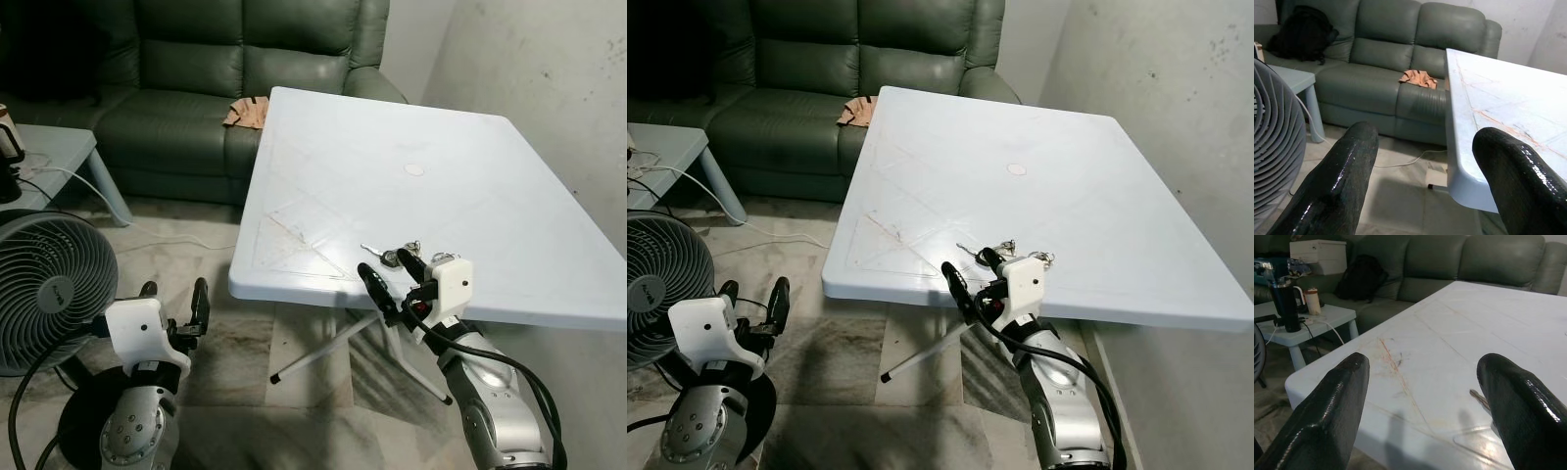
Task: Hang keys on a hook
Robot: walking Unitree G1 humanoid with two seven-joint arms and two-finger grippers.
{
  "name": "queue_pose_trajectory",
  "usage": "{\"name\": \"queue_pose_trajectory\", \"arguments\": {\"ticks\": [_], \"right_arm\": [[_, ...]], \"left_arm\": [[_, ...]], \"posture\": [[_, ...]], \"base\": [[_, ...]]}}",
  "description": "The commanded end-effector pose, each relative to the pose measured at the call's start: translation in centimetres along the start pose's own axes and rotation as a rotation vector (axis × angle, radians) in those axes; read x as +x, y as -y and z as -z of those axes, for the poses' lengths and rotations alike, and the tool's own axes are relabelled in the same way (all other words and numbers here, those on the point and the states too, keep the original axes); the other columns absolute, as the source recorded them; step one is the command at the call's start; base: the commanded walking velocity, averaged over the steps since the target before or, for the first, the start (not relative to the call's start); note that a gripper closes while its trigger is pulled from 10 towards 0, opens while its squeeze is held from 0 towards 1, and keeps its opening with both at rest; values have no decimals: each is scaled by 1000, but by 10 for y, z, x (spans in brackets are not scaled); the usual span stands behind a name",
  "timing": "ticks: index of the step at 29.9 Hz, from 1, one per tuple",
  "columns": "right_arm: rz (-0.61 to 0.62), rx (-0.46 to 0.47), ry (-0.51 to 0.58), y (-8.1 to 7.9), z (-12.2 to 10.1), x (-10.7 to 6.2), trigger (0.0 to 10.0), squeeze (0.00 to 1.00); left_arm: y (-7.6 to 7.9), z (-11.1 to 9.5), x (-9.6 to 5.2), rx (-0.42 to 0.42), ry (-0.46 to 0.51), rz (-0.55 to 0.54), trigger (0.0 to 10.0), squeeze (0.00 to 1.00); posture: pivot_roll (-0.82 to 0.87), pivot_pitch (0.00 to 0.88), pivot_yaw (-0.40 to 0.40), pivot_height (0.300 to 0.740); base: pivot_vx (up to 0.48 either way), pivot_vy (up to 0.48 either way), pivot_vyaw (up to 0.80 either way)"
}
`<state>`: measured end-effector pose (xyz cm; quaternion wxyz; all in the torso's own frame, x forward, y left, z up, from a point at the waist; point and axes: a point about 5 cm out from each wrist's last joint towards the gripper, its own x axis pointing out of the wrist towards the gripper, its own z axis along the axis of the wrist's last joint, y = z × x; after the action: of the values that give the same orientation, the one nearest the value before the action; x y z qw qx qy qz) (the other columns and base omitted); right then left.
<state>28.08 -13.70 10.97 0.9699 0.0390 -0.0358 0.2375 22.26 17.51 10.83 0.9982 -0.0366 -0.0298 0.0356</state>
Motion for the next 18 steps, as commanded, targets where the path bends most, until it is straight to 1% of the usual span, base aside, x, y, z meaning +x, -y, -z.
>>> {"name": "queue_pose_trajectory", "arguments": {"ticks": [1,18], "right_arm": [[-5,-6,20,0,-7,2,10000,0],[-12,-4,18,-1,-6,3,10000,0]], "left_arm": [[2,-6,2,-9,21,0,10000,0],[3,-8,3,-14,27,2,10000,0]], "posture": [[5,0,-82,740],[8,0,-85,740]], "base": [[356,0,0],[364,0,0]]}}
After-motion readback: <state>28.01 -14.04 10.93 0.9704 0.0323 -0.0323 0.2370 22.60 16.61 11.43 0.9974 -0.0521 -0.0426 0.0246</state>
